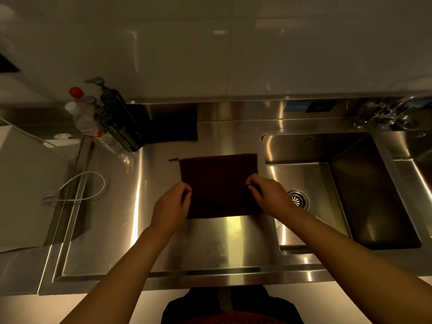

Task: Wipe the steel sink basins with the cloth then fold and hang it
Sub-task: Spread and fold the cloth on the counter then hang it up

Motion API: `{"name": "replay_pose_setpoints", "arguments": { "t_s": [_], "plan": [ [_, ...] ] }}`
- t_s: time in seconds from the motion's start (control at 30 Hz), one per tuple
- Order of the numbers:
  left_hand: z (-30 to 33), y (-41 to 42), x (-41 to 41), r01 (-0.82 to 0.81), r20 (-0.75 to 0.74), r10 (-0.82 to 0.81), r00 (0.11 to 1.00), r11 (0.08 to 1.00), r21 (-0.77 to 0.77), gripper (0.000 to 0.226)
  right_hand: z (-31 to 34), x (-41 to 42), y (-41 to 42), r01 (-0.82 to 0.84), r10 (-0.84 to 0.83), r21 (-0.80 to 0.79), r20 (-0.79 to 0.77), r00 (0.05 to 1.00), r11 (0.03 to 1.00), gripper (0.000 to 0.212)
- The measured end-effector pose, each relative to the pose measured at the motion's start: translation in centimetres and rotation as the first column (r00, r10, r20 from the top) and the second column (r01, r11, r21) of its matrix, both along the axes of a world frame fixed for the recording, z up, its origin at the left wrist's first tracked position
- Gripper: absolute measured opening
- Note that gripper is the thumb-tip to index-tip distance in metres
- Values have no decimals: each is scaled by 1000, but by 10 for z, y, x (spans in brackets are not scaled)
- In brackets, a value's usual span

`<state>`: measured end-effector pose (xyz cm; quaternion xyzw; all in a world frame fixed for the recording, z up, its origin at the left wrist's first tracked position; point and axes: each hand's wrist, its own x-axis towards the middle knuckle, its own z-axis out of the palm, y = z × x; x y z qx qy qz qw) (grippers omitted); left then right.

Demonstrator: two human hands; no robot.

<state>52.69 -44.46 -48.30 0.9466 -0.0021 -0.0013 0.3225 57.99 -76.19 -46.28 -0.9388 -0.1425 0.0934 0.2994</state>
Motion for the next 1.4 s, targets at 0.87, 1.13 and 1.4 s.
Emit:
{"name": "replay_pose_setpoints", "arguments": {
  "t_s": [0.87, 1.13, 1.4],
  "plan": [
    [-55, 19, 145, -137, -113, 140, 984, 990, 31, 16, -50, 136, 6, 174, -178, -41, -119, 977, 984, 9],
    [-39, 10, 126, -29, -32, 30, 999, 998, 50, 25, -47, 111, 12, 21, -16, -153, 38, 999, 988, 29],
    [-51, -8, 37, 233, -149, -215, 965, 965, 118, 22, -60, 33, 9, -184, 160, -128, -180, 970, 974, 44]
  ]
}}
